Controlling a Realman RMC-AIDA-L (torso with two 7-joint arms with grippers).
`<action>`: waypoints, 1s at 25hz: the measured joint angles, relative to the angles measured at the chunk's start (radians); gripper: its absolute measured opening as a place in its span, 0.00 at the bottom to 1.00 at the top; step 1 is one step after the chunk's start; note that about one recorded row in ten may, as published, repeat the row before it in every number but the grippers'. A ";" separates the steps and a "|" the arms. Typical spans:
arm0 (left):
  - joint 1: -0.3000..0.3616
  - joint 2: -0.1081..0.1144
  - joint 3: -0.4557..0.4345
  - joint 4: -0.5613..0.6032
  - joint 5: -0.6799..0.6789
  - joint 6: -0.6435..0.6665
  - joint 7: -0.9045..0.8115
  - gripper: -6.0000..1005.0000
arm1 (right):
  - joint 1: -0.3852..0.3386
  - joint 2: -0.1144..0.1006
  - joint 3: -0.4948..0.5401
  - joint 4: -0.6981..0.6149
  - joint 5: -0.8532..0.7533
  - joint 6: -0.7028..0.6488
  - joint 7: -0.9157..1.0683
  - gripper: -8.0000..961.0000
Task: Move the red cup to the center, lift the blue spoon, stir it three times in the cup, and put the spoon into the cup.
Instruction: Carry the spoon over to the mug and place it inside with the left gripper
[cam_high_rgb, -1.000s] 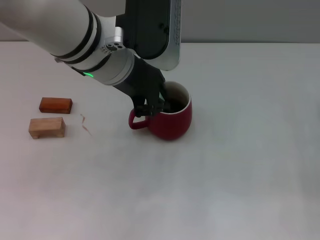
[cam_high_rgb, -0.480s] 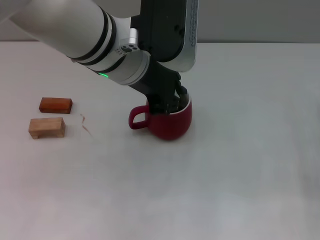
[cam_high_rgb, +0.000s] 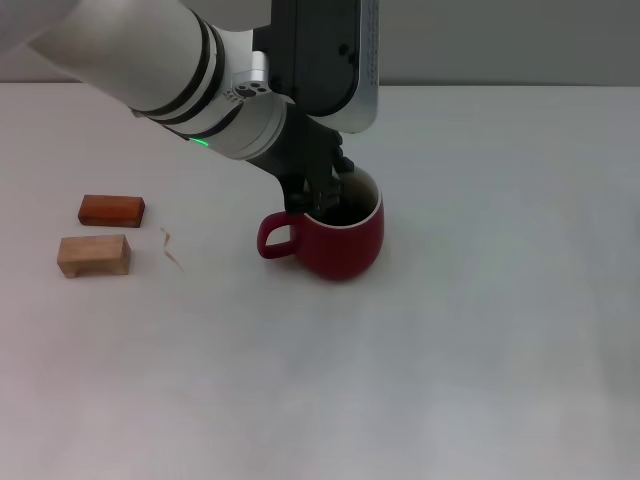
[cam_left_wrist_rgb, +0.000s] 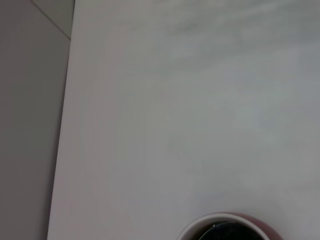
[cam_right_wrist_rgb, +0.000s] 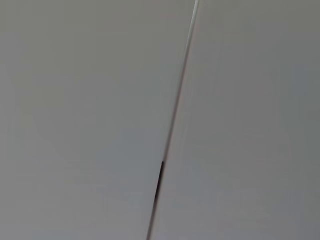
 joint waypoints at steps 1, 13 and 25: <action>0.001 0.001 -0.001 0.002 0.007 0.004 -0.003 0.18 | 0.000 0.000 0.000 0.000 0.000 0.000 0.000 0.76; 0.040 0.005 -0.010 0.062 0.023 0.062 -0.010 0.18 | 0.002 -0.001 0.000 0.000 0.000 0.004 0.000 0.76; 0.088 0.004 0.010 0.084 -0.056 0.045 0.000 0.18 | 0.006 -0.002 0.000 0.000 0.000 0.005 0.000 0.76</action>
